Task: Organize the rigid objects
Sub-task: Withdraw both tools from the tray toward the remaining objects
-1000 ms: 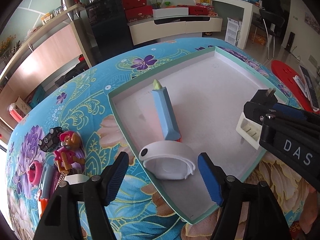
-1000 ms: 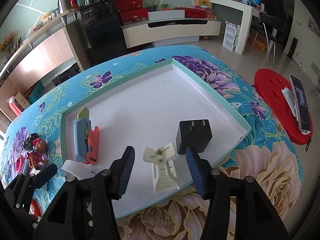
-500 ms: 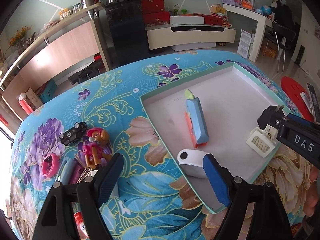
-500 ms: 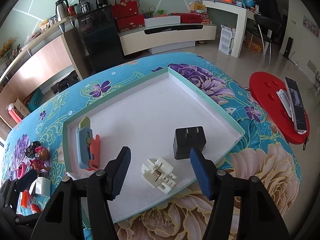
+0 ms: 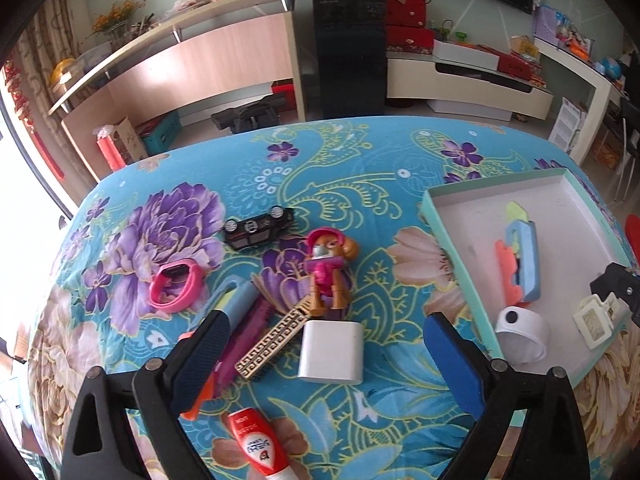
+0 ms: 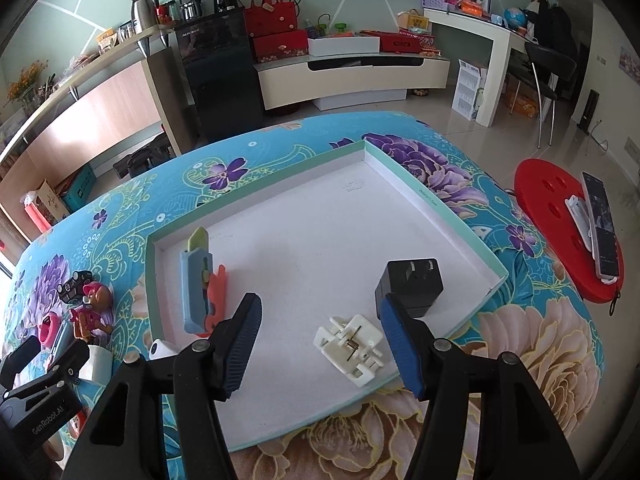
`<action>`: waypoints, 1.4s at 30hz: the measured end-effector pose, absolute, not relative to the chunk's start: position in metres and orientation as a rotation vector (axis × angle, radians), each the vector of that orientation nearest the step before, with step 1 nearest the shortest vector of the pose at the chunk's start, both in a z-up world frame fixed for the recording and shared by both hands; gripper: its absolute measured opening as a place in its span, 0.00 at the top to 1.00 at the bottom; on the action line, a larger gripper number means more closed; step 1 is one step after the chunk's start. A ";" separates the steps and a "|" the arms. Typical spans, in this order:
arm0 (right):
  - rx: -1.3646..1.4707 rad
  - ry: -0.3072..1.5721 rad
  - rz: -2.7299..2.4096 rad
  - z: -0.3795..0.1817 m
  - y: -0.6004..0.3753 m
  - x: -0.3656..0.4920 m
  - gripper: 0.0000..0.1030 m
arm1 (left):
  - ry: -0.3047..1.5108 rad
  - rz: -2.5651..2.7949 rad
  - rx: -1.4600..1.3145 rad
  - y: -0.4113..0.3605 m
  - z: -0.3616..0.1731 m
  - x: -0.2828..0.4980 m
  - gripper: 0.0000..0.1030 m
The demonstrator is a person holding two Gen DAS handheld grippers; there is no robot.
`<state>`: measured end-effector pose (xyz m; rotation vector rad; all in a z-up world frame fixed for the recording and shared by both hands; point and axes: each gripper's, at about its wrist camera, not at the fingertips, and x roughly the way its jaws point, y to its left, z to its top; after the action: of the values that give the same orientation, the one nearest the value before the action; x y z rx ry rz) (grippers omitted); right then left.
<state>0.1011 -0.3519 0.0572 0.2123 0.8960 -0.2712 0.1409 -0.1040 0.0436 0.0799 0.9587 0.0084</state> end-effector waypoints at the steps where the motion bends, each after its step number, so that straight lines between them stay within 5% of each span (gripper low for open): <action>1: 0.204 0.893 -0.259 0.058 -0.347 0.102 0.39 | 0.960 0.025 0.074 -0.099 0.043 0.141 0.03; 42: -0.070 1.021 0.251 0.024 -0.144 0.114 0.39 | 1.043 0.390 -0.154 0.062 0.014 0.095 0.00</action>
<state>0.1141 -0.1437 0.0243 -0.0699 1.0208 0.2514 0.0953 0.0624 0.0144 -0.1540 1.0429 0.3901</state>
